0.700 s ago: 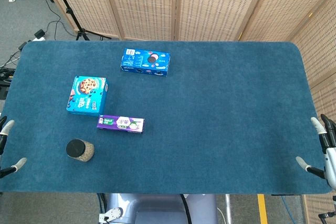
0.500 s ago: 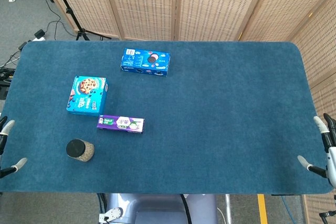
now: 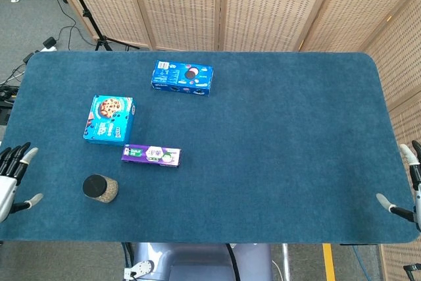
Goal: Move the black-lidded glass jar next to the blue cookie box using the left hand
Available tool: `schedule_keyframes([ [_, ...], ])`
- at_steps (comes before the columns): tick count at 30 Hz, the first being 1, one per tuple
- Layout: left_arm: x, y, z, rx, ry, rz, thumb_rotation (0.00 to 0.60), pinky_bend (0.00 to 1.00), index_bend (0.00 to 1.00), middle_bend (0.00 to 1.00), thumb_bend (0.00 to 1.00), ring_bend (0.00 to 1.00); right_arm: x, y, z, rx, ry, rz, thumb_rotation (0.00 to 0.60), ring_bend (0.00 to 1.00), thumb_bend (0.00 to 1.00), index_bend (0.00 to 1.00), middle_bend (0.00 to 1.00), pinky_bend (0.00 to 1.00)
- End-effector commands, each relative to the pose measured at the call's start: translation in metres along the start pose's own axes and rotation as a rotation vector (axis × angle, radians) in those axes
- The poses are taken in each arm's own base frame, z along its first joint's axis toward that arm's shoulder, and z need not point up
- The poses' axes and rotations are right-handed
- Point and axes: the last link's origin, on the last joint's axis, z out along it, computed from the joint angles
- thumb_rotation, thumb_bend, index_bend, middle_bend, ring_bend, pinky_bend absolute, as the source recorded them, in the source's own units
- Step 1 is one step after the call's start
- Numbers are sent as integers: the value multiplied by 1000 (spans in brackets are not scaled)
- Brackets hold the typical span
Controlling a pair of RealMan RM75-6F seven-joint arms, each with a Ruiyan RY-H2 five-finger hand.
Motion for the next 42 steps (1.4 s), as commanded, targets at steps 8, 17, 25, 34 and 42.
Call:
schedule_keyframes([
  [8, -51, -2, 42, -219, -21, 76, 600, 0, 0, 0, 0, 0, 2, 1, 0, 2, 6, 25, 600, 0, 0, 0, 0, 0],
  [17, -71, 16, 55, -258, -29, 63, 600, 0, 0, 0, 0, 0, 2, 1, 1, -3, 6, 30, 600, 0, 0, 0, 0, 0],
  [25, -88, 44, 65, -258, -33, -6, 600, 0, 0, 0, 0, 0, 3, 3, 1, -10, 7, 39, 600, 0, 0, 0, 0, 0],
  [34, -97, 76, 70, -253, -63, -53, 600, 0, 0, 0, 0, 0, 6, 6, 2, -17, 10, 54, 600, 0, 0, 0, 0, 0],
  [42, -95, 120, 77, -309, -51, -58, 600, 0, 0, 0, 0, 0, 8, 8, 2, -25, 11, 65, 600, 0, 0, 0, 0, 0],
])
